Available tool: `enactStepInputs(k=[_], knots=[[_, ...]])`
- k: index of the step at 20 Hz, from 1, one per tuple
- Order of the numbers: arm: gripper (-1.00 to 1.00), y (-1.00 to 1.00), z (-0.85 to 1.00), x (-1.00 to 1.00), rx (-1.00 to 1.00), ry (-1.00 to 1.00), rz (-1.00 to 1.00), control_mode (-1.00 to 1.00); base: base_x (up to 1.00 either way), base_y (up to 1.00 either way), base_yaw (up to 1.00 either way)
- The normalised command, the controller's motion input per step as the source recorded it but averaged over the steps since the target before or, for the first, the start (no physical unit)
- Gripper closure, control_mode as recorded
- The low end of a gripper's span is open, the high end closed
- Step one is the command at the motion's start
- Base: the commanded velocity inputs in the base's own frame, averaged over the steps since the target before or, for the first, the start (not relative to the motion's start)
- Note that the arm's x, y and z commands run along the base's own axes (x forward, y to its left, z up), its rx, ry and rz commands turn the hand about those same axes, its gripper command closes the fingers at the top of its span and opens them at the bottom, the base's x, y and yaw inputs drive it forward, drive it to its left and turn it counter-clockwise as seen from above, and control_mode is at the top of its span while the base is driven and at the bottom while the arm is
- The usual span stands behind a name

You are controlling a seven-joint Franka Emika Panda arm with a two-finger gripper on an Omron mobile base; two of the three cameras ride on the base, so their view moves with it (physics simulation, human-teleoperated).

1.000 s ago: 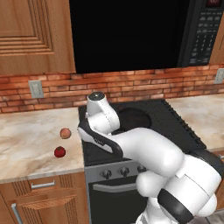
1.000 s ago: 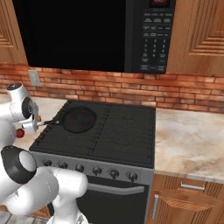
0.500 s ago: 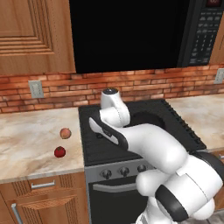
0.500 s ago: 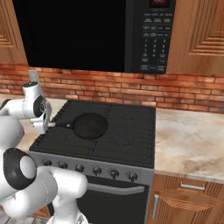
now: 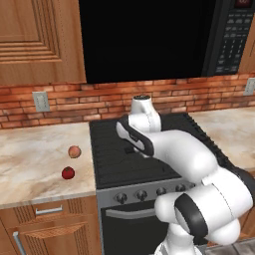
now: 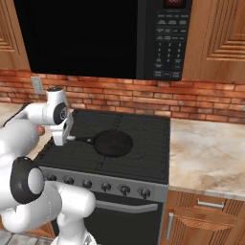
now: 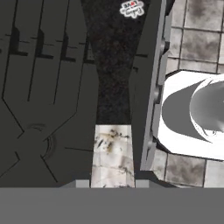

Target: Place the pan on the front right burner on the stove. Then place the tomato and the onion in the pan and turn on the front right burner.

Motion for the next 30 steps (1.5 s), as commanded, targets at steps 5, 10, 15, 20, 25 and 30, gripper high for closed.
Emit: enactStepInputs(k=[5, 10, 15, 20, 25, 30], knots=[[1.0, -0.44, 0.0, 0.05, 0.0, 0.08, -0.01, -1.0, 0.0, 0.0, 0.0], [1.0, -0.34, 0.0, 0.03, 0.0, 0.01, 0.0, -1.0, 0.0, 0.0, 0.0], [1.0, -0.12, 0.0, 0.02, 0.0, 0.0, 0.0, -1.0, 0.0, 0.0, 0.0], [1.0, -0.01, -0.01, 0.03, 0.0, -0.03, 0.0, -1.0, 0.0, 0.0, 0.0], [1.0, -0.05, -0.11, 0.14, 0.0, -0.04, 0.0, -1.0, 0.0, 0.0, 0.0], [1.0, -0.12, -0.24, 0.19, 0.0, -0.01, 0.0, -1.0, 0.0, 0.0, 0.0]])
